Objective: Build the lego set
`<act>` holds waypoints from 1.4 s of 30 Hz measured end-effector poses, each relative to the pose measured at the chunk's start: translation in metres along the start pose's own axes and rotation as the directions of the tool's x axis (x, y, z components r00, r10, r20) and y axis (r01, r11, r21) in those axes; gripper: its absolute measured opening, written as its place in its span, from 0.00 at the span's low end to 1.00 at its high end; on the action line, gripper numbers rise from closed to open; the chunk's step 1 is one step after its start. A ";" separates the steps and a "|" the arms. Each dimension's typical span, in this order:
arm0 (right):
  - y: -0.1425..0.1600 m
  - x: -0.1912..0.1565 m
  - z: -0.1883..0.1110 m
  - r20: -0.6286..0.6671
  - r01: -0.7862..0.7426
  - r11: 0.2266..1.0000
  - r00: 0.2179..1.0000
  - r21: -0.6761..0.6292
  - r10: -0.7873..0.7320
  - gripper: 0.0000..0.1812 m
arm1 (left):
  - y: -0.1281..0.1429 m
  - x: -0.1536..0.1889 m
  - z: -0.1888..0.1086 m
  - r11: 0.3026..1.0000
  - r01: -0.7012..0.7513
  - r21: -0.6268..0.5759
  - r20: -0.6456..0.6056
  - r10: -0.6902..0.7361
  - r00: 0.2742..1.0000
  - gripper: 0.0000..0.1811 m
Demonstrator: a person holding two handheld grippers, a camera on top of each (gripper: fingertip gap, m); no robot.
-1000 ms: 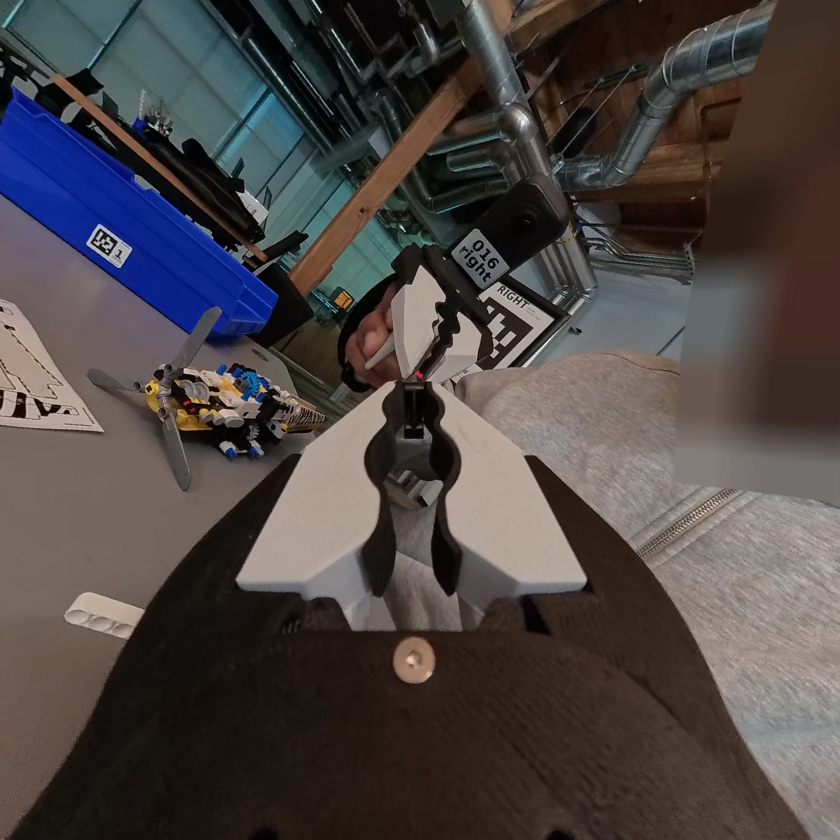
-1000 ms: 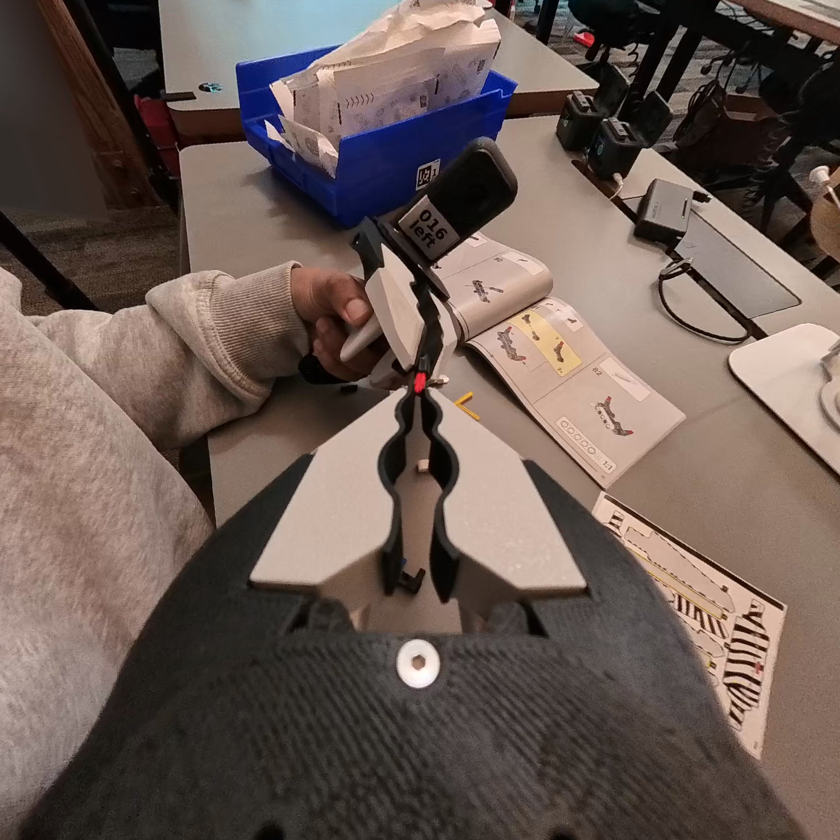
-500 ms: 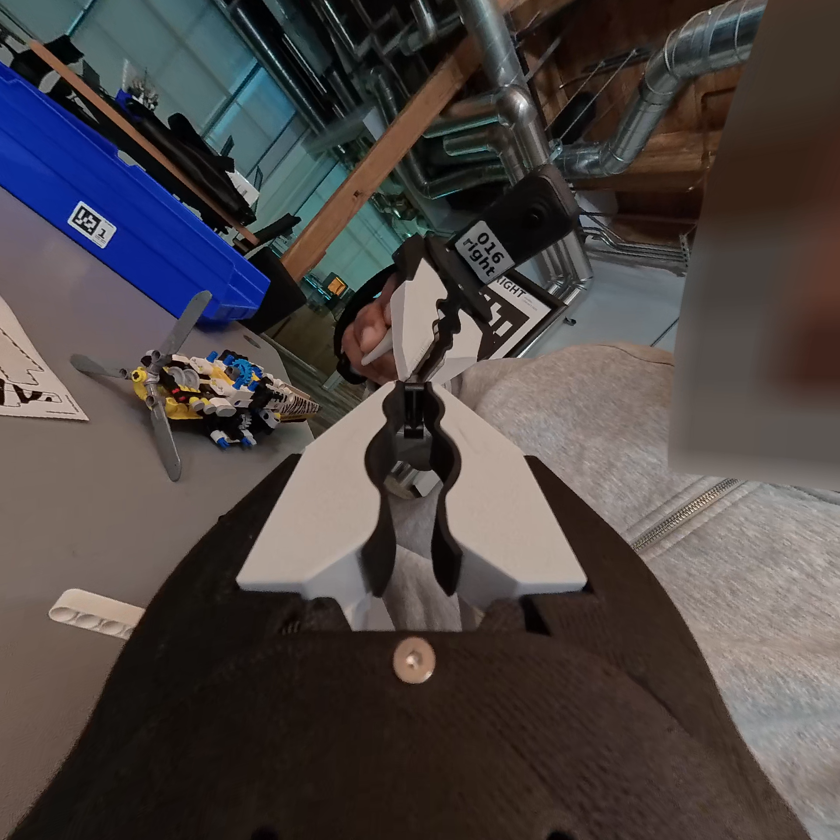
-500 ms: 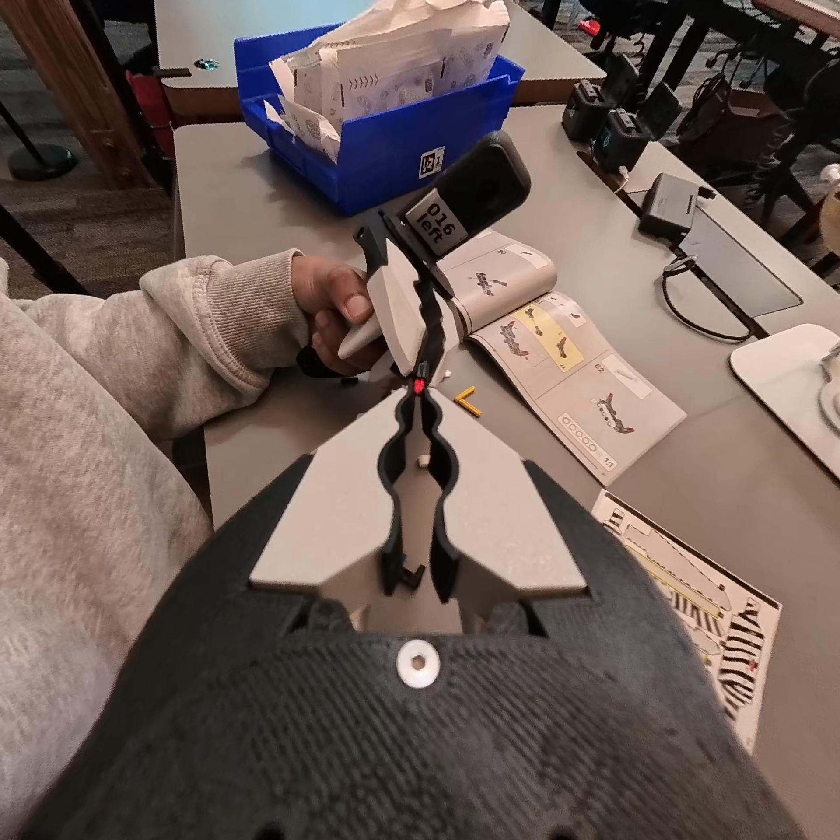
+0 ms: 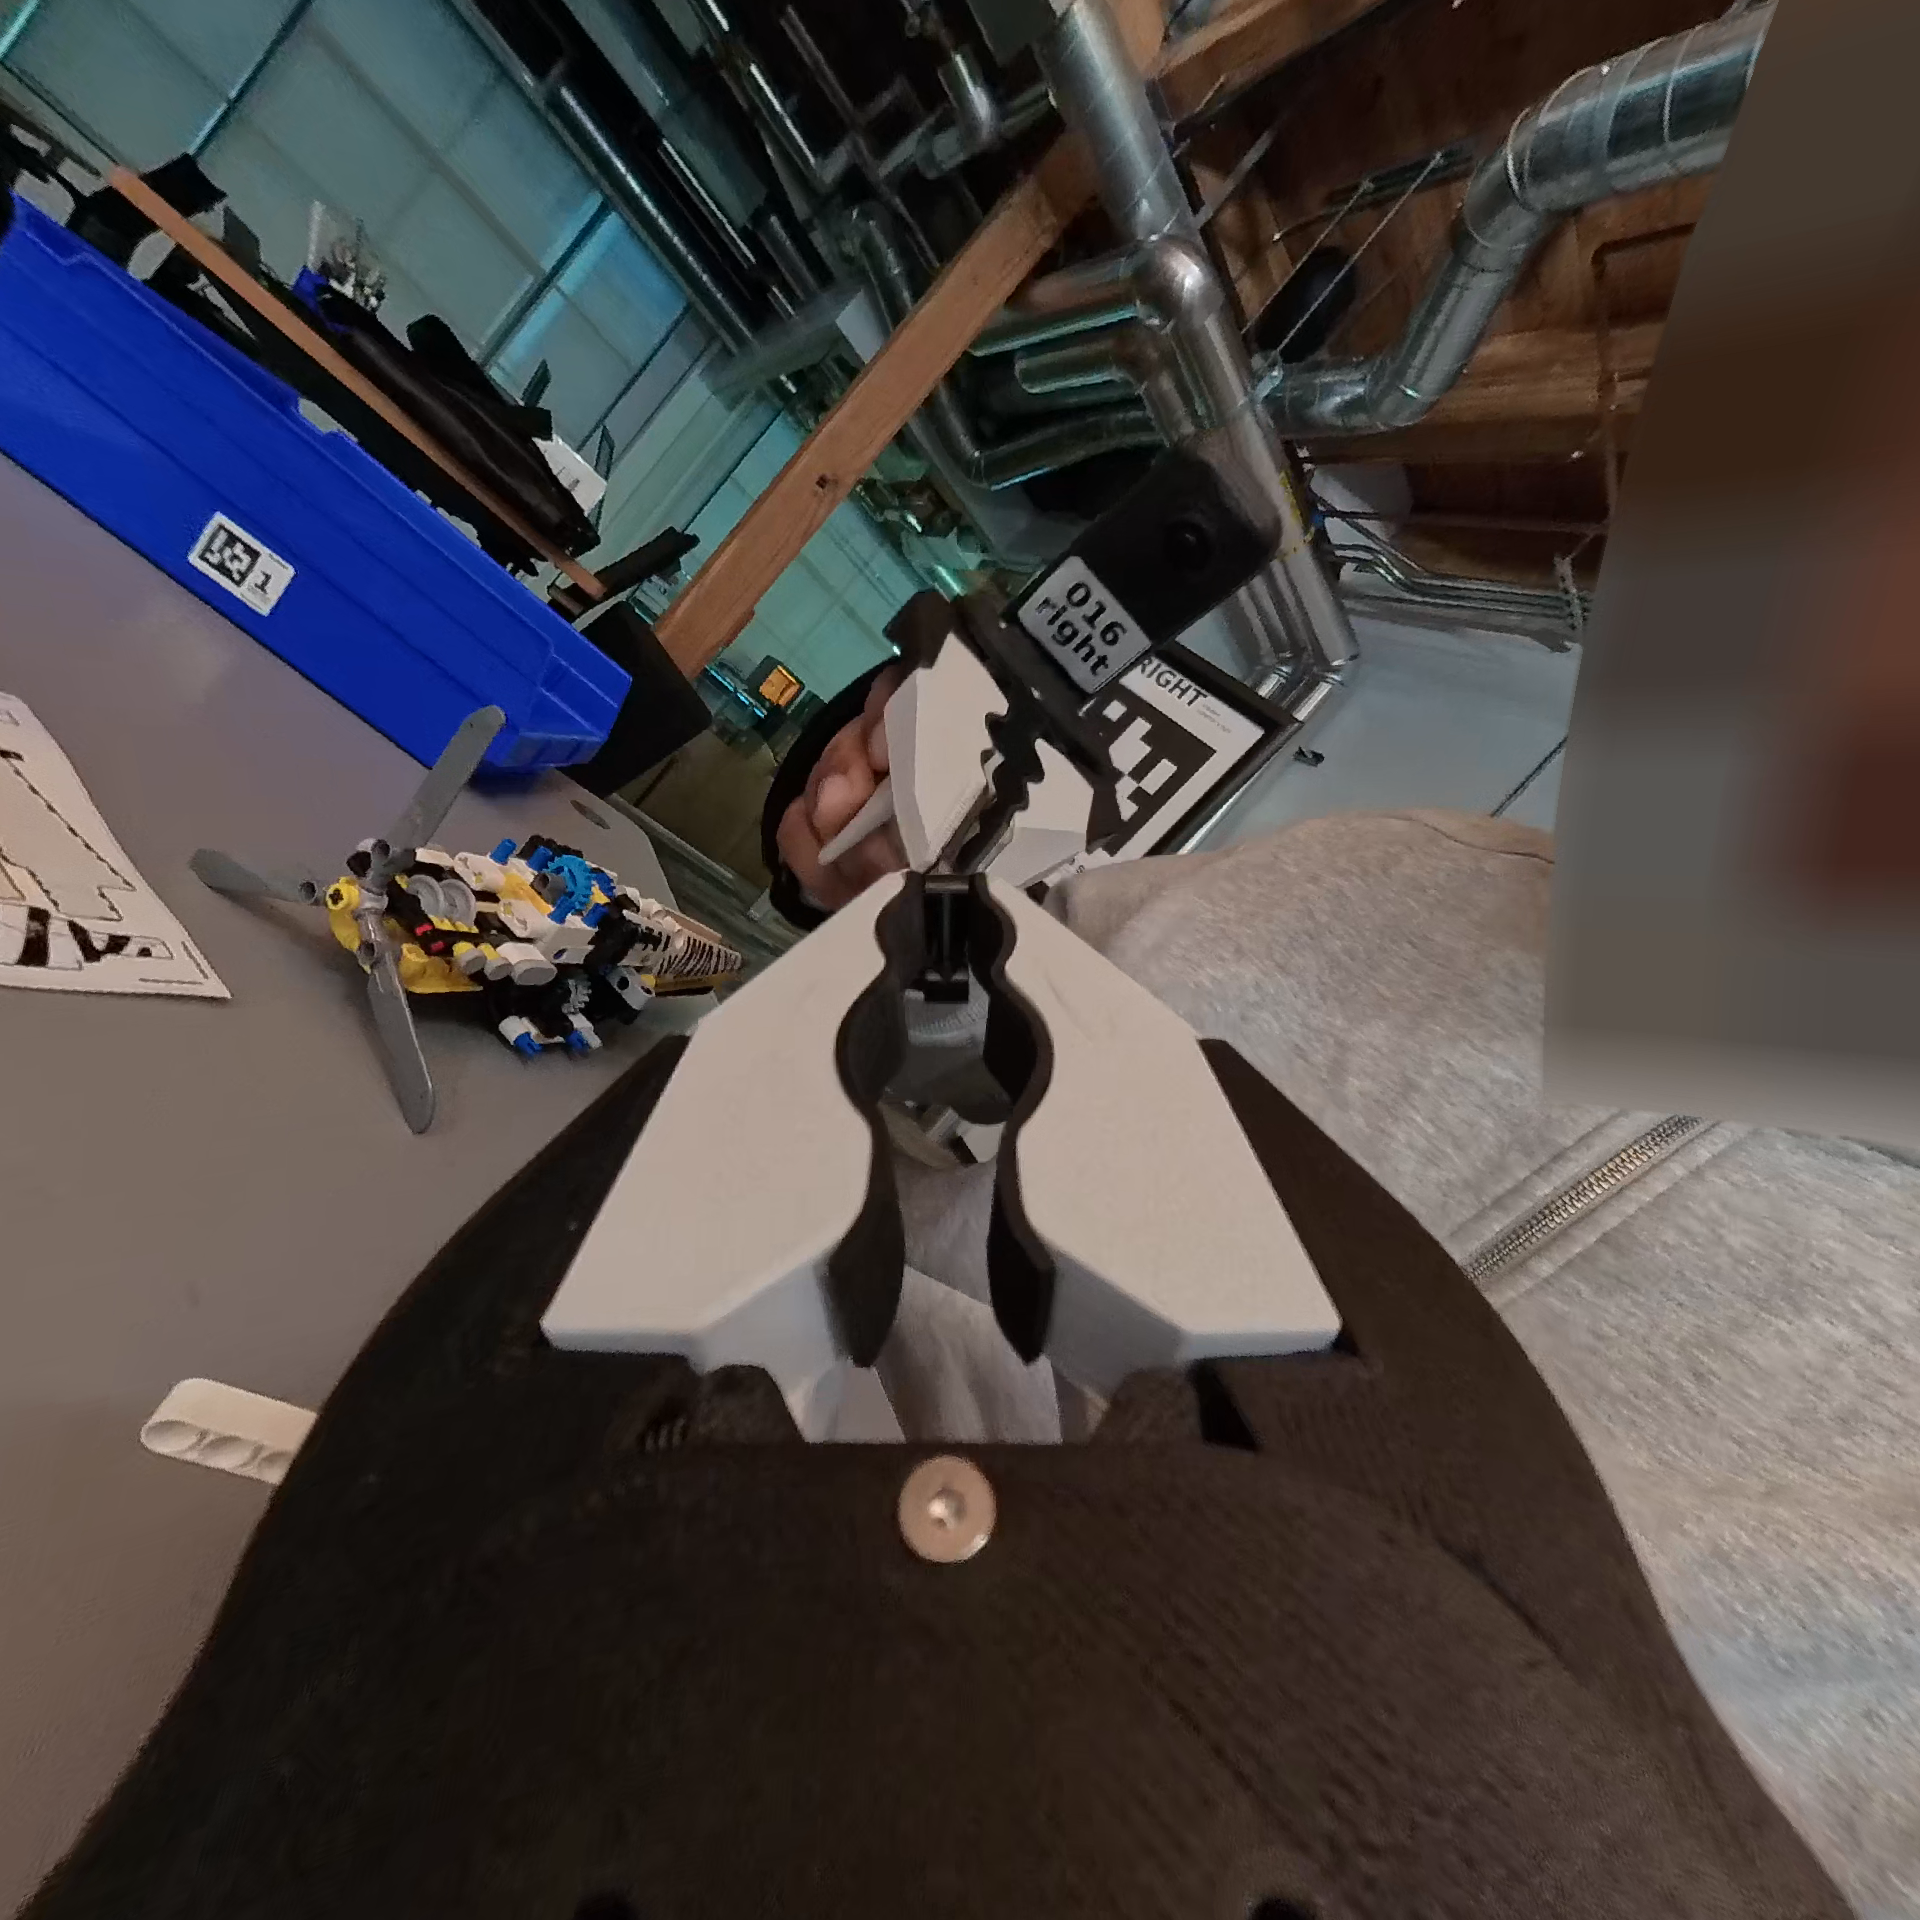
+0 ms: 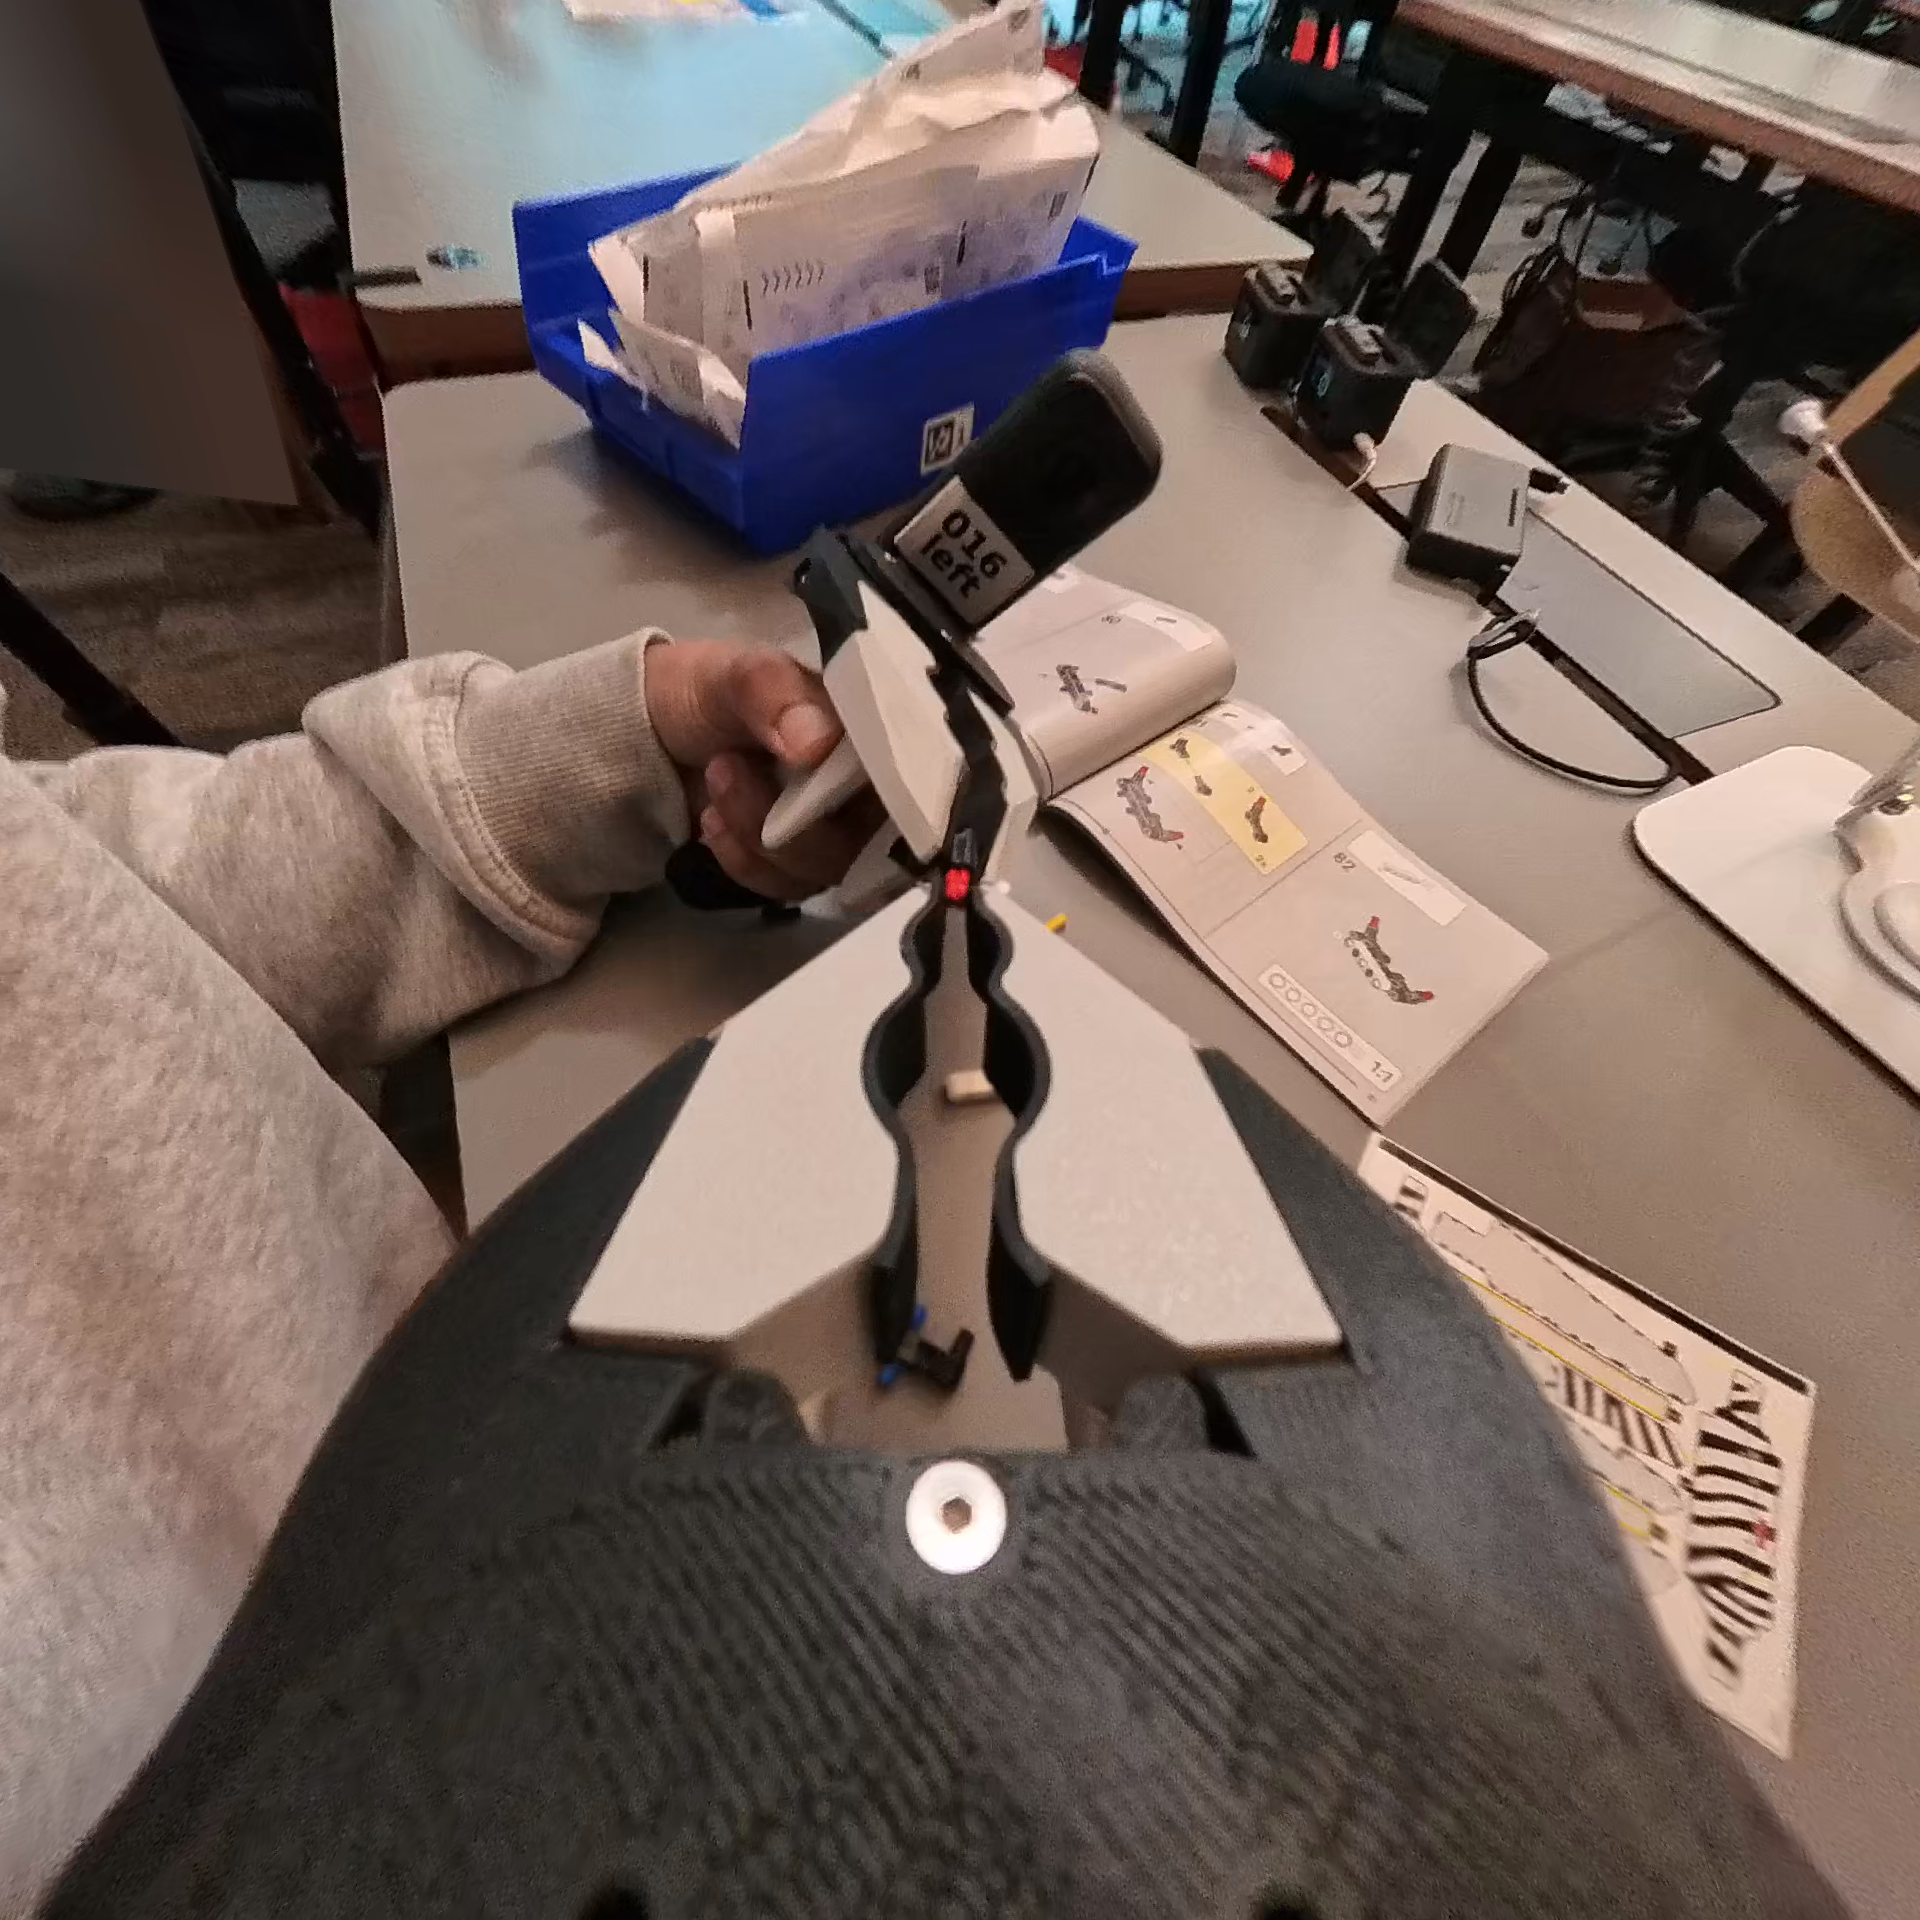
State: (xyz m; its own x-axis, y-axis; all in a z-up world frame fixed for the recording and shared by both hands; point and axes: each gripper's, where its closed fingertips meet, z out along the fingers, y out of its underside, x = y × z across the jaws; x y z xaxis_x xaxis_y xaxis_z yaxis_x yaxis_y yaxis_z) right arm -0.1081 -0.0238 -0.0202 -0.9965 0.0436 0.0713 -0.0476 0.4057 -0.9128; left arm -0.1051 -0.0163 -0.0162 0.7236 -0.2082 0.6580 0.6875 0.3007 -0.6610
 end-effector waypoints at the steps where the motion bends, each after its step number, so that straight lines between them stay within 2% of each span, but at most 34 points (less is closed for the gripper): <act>1: -0.001 0.001 0.000 -0.003 -0.021 1.000 1.000 0.020 0.021 0.01 | -0.002 -0.001 0.000 1.000 -0.004 0.008 0.004 0.004 1.000 0.03; 4: -0.003 0.005 -0.003 -0.031 -0.080 0.994 0.996 0.072 0.082 0.14 | -0.010 -0.004 -0.006 0.998 0.002 0.060 0.023 -0.003 1.000 0.03; 7: 0.001 0.011 -0.012 -0.081 -0.109 0.986 0.989 0.124 0.120 0.16 | -0.019 -0.001 -0.014 0.993 -0.007 0.117 0.019 0.005 1.000 0.03; 12: 0.028 0.011 -0.019 -0.166 -0.122 0.989 0.977 0.087 0.135 0.20 | -0.019 -0.004 -0.012 0.993 -0.003 0.116 0.032 0.000 0.999 0.03; 19: 0.040 -0.003 -0.016 -0.170 -0.152 0.984 0.972 0.090 0.165 0.21 | -0.021 -0.009 -0.014 0.992 -0.008 0.130 0.059 0.001 0.998 0.03; 27: 0.044 -0.009 -0.014 -0.203 -0.094 0.993 0.973 0.069 0.106 0.21 | -0.014 -0.012 -0.007 0.996 -0.022 0.081 0.073 0.016 0.997 0.03; 33: 0.080 -0.014 -0.006 -0.251 -0.115 0.993 0.961 0.031 0.119 0.22 | -0.028 -0.012 -0.016 0.985 -0.068 0.160 0.096 0.053 0.994 0.03; 38: 0.103 -0.011 -0.023 -0.312 -0.170 0.981 0.931 0.089 0.189 0.24 | -0.043 -0.013 -0.028 0.964 -0.118 0.239 0.146 0.084 0.986 0.03; 42: 0.111 -0.007 -0.046 -0.377 -0.146 0.985 0.911 0.091 0.170 0.22 | -0.046 -0.017 -0.031 0.958 -0.136 0.254 0.183 0.090 0.979 0.03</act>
State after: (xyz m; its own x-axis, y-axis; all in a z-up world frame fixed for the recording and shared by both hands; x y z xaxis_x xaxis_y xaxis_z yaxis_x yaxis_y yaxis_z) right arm -0.1037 0.0633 -0.1034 -0.8896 0.4526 0.0618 0.0920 0.3101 -0.9462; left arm -0.1473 -0.0556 -0.0083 0.7595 -0.0059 0.6505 0.5447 0.5524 -0.6310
